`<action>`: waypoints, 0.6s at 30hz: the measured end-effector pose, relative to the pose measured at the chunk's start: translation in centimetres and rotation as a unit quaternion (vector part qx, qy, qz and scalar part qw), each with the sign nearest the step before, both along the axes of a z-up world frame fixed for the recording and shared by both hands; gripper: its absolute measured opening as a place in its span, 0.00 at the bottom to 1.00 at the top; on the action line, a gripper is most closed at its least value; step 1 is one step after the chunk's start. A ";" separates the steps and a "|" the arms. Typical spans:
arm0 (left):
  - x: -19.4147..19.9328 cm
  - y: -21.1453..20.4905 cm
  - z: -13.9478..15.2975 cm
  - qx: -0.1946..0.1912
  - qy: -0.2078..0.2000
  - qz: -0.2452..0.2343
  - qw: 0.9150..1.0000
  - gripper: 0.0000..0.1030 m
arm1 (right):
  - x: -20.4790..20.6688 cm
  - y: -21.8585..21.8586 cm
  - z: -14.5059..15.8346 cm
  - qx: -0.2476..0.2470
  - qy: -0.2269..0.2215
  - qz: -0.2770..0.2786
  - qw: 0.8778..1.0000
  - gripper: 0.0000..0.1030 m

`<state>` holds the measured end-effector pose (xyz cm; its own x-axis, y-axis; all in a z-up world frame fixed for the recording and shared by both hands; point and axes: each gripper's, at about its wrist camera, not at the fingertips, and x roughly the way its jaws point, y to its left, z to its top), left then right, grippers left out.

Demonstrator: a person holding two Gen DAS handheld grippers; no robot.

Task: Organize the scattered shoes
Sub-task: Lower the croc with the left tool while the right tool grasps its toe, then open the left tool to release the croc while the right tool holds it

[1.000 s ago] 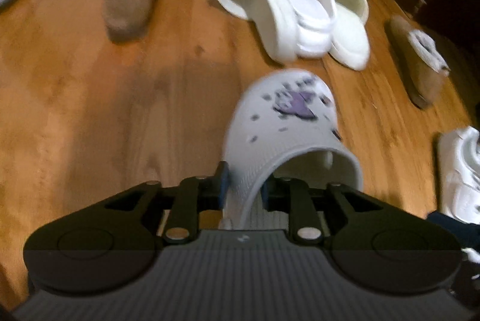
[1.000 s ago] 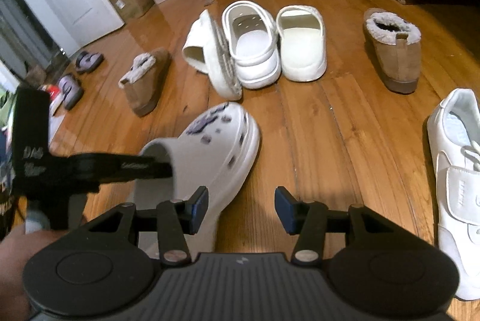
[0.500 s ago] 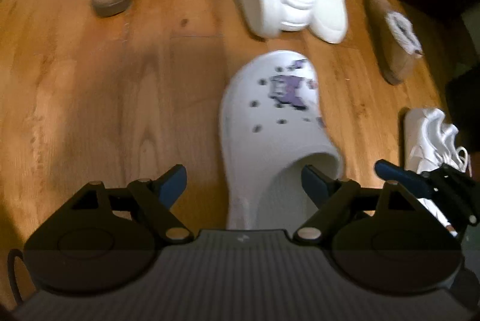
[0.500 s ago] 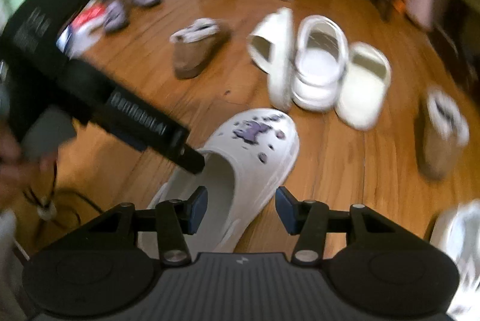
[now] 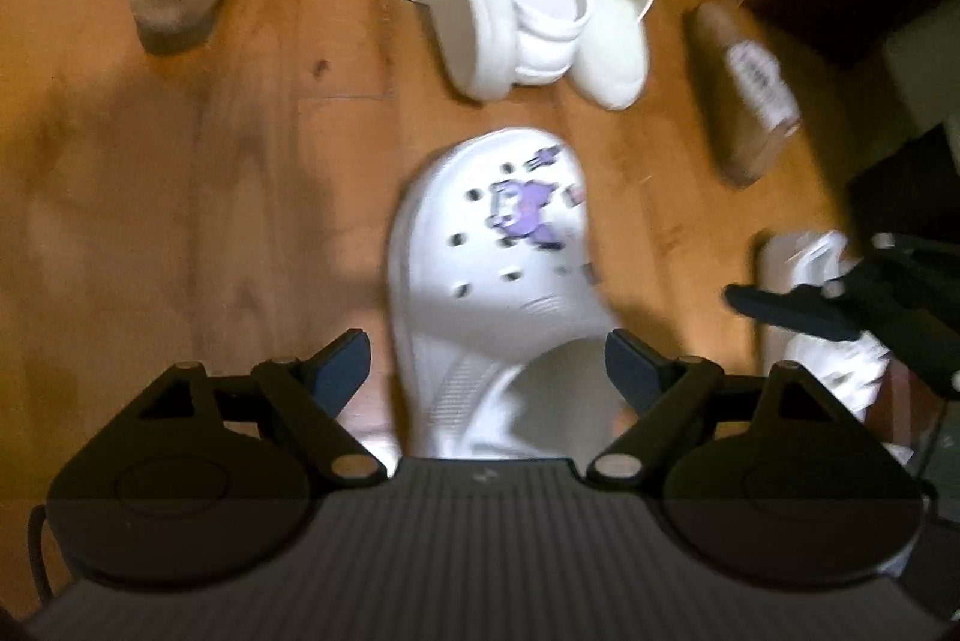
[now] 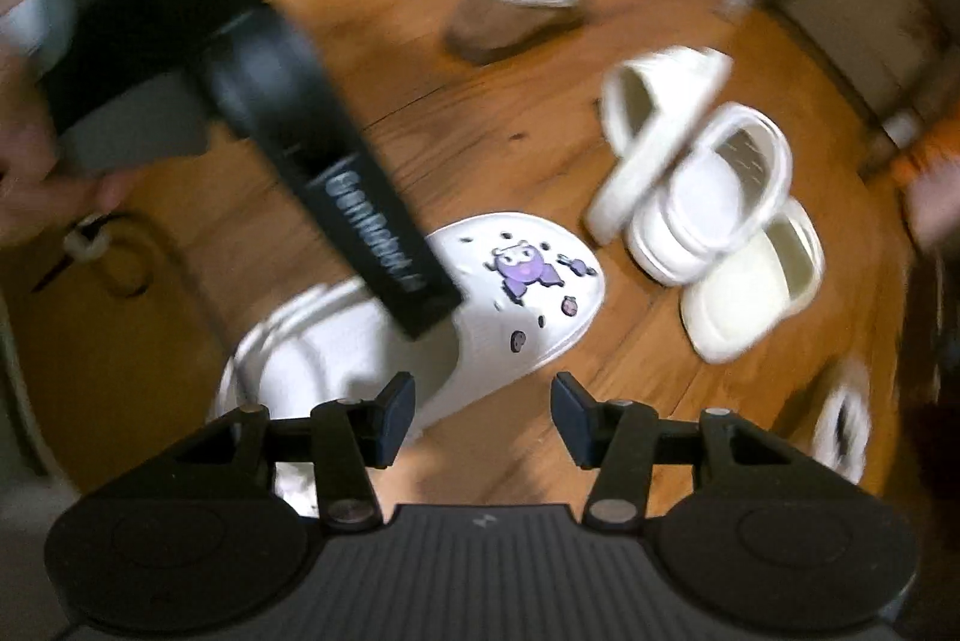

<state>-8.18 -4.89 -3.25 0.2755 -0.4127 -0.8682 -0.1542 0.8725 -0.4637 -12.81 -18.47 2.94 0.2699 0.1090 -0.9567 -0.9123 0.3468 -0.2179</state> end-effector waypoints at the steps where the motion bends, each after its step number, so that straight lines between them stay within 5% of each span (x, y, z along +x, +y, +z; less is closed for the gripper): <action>1: 0.0 0.4 -0.1 -0.010 0.002 0.012 1.000 0.85 | 0.4 0.4 0.0 -0.014 0.016 0.023 1.000 0.53; 6: -1.0 3.4 0.4 -0.003 0.001 0.084 0.996 0.85 | 1.7 2.3 -2.0 -0.035 0.048 0.073 0.996 0.53; 10: -2.3 4.5 1.1 0.032 -0.010 0.096 0.995 0.87 | 1.4 2.8 -5.0 -0.005 0.016 0.057 0.998 0.52; 18: -3.4 5.5 0.7 0.019 -0.008 0.112 0.994 0.88 | 0.3 3.4 -8.0 -0.026 -0.030 0.066 0.997 0.54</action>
<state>-11.62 0.58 -2.54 0.3713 -0.3075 -0.8761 -0.3382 0.8339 -0.4361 -12.49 -15.09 -5.10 0.3133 0.0979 -0.9446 -0.9341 0.2113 -0.2879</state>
